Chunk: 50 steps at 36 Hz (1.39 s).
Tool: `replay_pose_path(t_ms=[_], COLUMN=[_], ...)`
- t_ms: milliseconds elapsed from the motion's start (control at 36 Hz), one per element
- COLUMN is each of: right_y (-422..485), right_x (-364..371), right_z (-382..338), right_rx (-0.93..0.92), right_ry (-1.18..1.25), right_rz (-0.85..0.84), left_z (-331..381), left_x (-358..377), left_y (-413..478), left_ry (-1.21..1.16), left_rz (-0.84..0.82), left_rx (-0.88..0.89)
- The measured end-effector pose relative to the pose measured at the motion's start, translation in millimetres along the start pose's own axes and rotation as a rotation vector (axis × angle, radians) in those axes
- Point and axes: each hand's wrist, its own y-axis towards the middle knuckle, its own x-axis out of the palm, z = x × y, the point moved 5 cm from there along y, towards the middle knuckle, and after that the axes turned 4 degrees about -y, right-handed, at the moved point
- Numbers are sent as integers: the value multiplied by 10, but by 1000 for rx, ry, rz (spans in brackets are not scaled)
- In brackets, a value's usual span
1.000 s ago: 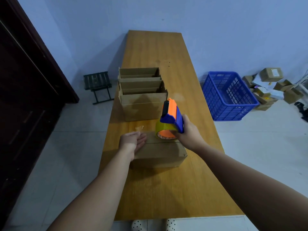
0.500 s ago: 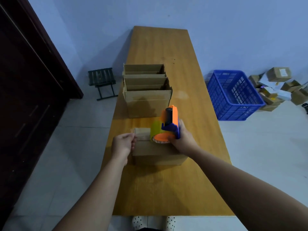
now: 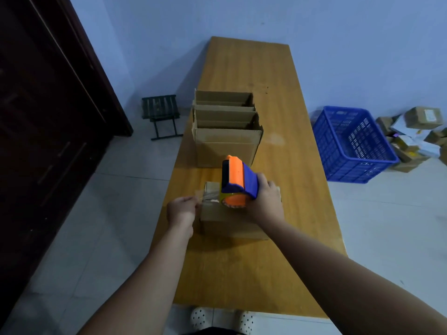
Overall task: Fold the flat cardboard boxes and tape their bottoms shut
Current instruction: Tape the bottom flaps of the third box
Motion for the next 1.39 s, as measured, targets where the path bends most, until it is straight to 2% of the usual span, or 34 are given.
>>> replay_pose_path(t_ms=[167, 361, 583, 1194, 1389], right_y=[-71, -55, -90, -121, -154], right_x=[-4, -12, 48, 97, 101], right_z=[75, 67, 148, 135, 139], right_rx=[41, -4, 13, 10, 14], right_ry=[80, 151, 87, 93, 57], right_rz=[-4, -26, -138, -163, -148], left_z=[-110, -132, -176, -216, -217], left_x=[29, 51, 16, 7, 54], left_y=[51, 83, 54, -18, -42], left_ry=[-105, -163, -148, -30, 17], left_rz=[-62, -84, -106, -8, -66], left_rx=[-76, -120, -125, -99, -132])
